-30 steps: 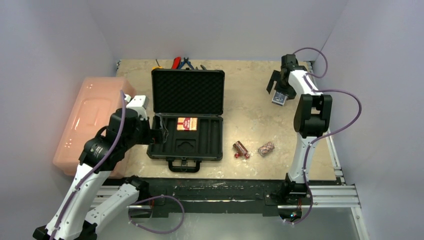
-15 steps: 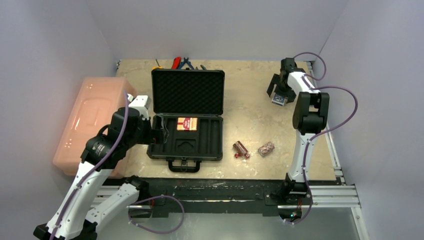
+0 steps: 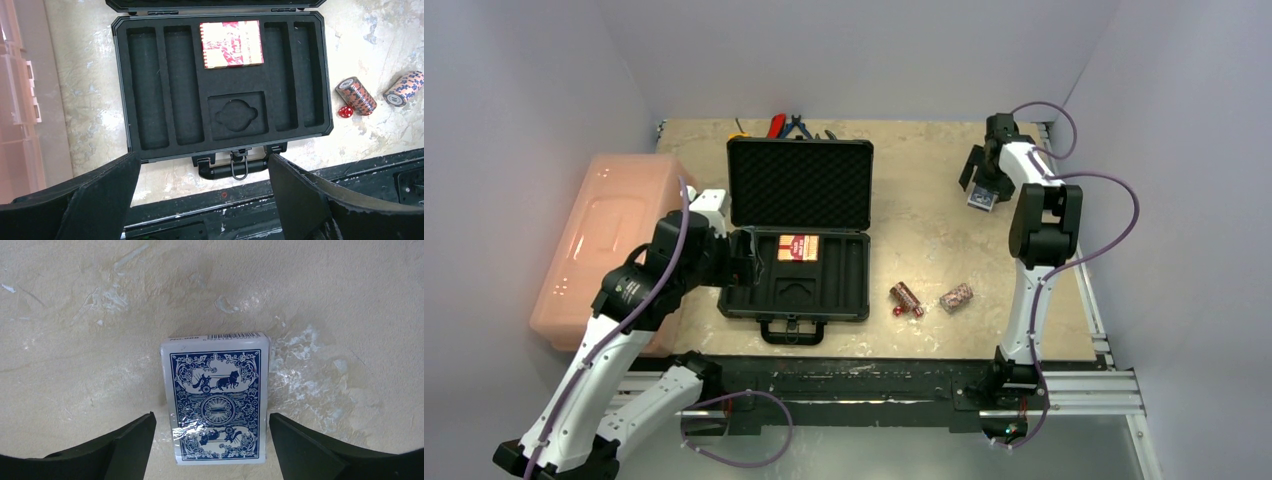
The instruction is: Pack up texas hold em set
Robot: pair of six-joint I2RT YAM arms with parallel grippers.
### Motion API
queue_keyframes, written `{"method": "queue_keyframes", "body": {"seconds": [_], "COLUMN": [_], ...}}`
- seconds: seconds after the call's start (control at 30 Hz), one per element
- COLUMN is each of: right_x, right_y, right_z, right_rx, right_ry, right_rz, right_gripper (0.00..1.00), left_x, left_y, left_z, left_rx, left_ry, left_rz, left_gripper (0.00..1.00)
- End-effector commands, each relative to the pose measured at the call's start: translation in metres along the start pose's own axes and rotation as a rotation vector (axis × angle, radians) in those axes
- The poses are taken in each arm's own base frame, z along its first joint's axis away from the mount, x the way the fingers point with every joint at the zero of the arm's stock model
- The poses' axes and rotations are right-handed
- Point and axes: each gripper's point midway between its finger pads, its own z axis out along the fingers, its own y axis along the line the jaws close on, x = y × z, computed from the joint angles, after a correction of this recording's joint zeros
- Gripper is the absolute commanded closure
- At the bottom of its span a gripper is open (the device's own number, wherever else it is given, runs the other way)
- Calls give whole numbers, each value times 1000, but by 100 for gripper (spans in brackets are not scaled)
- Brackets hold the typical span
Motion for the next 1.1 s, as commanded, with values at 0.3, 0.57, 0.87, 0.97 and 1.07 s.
{"method": "queue_keyframes", "body": {"seconds": [0.3,0.57,0.87,0.97,1.07], "right_x": [11,19,15,11,4], "right_y": [-3,-9,-9,-8,-5], "right_z": [9,12,-4,-13,-25], "right_rx": [6,25,1,-18,-40], "right_ry": [36,49,24,3,-20], "right_rz": [-11,-32,-49,-58,-63], "right_gripper": [18,27,50,57,65], "left_x": [-7,-5,0,-4,-5], "left_y": [-7,-7,-4,-5,-5], "left_z": [-3,-8,-11,-13,-13], "left_rx": [42,51,49,52,53], "left_ry": [-26,-38,-44,-53,-53], "left_rz": [27,26,22,25,26], "left_gripper": [0,0,0,0,0]}}
